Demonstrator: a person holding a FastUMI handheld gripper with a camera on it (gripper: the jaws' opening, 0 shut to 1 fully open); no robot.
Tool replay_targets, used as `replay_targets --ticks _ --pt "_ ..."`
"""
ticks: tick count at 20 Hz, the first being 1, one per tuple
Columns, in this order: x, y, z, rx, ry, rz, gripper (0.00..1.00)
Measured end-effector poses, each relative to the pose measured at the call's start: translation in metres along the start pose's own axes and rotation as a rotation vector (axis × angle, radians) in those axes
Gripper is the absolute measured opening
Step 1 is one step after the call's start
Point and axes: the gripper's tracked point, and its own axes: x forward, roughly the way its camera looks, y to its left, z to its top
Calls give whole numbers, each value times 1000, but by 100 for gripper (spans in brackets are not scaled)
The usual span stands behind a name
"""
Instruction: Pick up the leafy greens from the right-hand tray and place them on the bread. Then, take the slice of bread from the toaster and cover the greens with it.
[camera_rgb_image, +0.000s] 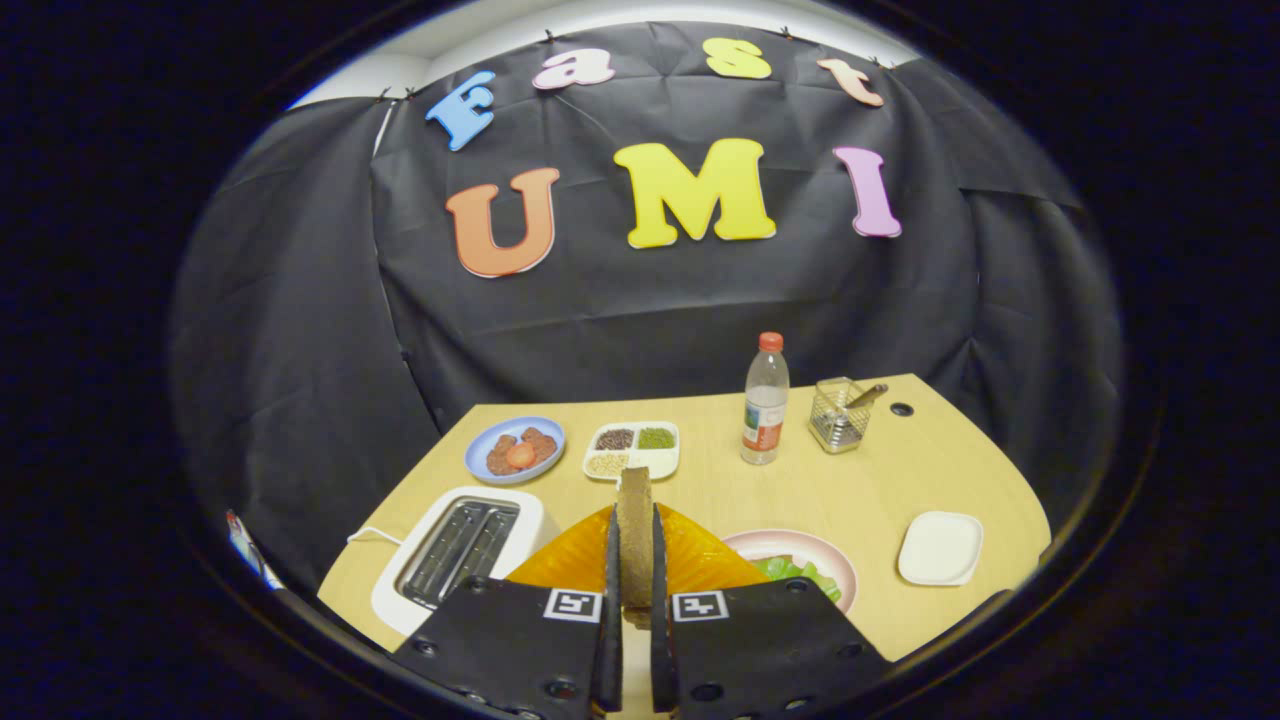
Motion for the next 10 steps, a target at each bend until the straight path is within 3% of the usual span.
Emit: replay_targets --ticks 10 --pt "39 -51 -40 80 75 24 11"
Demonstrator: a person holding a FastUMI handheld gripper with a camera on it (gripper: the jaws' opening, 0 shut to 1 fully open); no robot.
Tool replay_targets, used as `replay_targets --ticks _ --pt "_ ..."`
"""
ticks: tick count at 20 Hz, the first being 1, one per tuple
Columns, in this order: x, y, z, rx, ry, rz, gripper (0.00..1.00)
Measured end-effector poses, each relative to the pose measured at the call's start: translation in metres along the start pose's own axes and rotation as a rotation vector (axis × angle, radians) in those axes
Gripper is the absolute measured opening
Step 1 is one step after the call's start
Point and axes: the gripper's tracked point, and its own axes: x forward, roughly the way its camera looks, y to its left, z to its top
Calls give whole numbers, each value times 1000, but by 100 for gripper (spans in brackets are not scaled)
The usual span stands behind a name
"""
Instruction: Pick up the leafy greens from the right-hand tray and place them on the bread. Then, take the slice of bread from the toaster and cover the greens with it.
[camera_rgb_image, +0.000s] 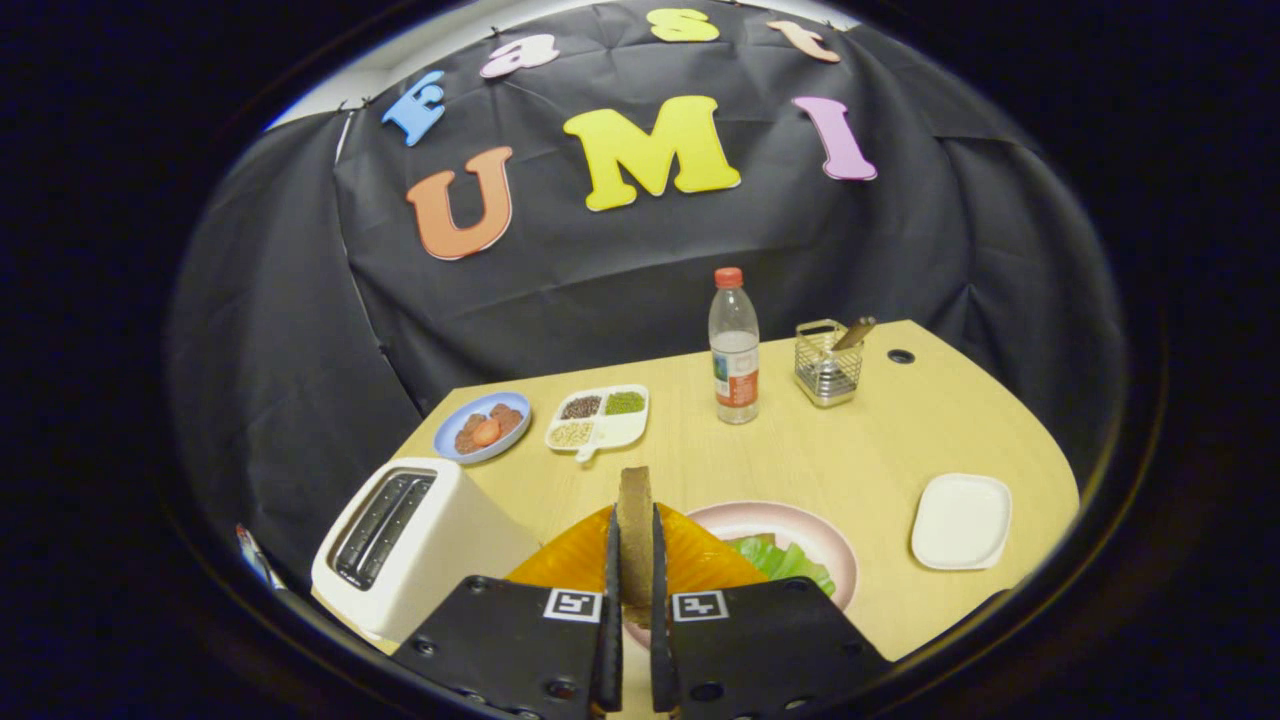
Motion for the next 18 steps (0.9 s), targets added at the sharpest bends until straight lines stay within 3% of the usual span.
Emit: replay_targets --ticks 18 --pt "31 -102 -49 -46 111 -124 15"
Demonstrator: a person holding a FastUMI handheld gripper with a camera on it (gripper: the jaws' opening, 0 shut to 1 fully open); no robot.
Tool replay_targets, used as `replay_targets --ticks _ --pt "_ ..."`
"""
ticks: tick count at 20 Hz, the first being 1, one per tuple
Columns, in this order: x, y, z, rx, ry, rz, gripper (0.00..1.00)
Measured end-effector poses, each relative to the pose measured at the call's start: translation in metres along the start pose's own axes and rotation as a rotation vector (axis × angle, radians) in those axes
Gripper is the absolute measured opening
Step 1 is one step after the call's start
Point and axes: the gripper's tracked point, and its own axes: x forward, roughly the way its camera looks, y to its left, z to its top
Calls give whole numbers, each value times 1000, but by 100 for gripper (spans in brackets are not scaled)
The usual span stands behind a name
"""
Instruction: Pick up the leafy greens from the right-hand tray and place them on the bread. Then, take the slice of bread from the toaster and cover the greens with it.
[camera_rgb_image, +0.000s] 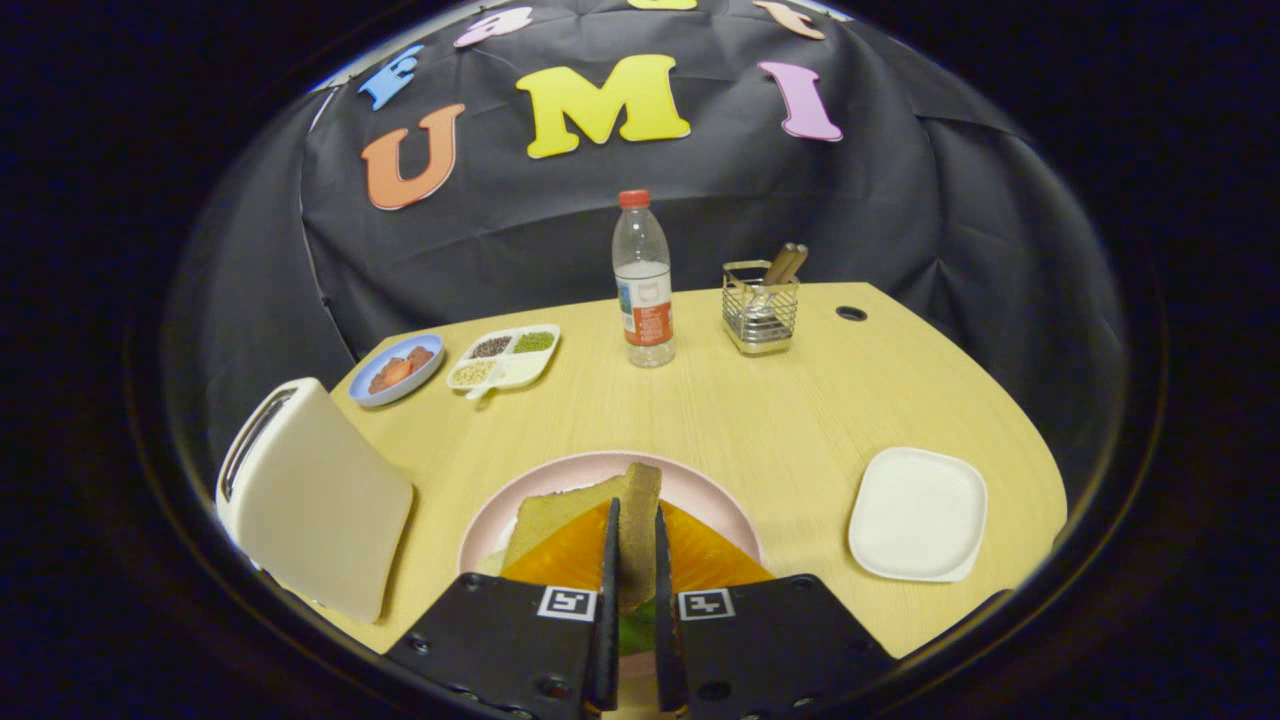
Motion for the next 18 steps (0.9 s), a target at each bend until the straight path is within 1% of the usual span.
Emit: replay_targets --ticks 2,3,6,7,8,9,13,15,18 --pt "4 -6 -5 -7 12 -6 16" --pt "6 -8 -9 -7 21 -5 25" --pt "10 -12 -14 -16 24 -3 25" --pt "10 -13 -16 -23 25 -3 27" --pt "11 -17 -18 -31 25 -16 34" --pt "12 -22 -20 -38 28 -29 37" --pt "5 -27 -19 -93 12 -52 57" --pt "-10 -25 -13 -96 -16 -44 73" --pt "-44 -17 -5 -114 -89 -44 96"
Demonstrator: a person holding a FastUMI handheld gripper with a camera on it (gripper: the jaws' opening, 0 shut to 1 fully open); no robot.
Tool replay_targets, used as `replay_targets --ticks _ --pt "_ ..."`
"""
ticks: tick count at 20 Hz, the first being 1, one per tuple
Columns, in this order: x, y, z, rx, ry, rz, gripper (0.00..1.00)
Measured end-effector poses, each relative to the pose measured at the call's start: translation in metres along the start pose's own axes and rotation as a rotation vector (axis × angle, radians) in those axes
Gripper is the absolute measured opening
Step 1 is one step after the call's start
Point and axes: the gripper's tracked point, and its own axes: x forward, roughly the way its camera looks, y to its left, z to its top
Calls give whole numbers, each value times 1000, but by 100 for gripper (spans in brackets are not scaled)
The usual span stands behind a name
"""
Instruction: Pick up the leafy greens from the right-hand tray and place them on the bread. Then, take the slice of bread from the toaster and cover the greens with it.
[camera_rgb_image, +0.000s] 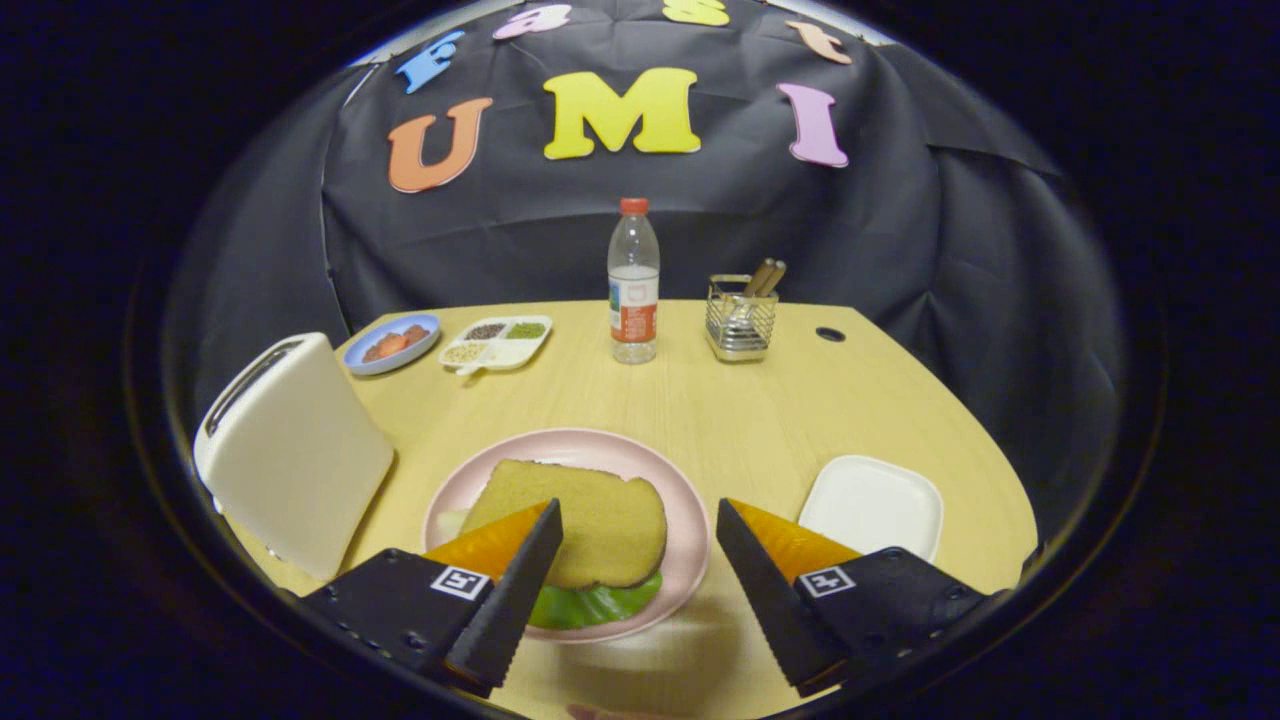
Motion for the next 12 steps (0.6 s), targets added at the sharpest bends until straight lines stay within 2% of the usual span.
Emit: replay_targets --ticks 6,9,12 --pt "-105 28 31 25 -201 45 97" --pt "-166 29 44 54 -310 20 97" --pt "-221 41 51 61 -392 64 97"
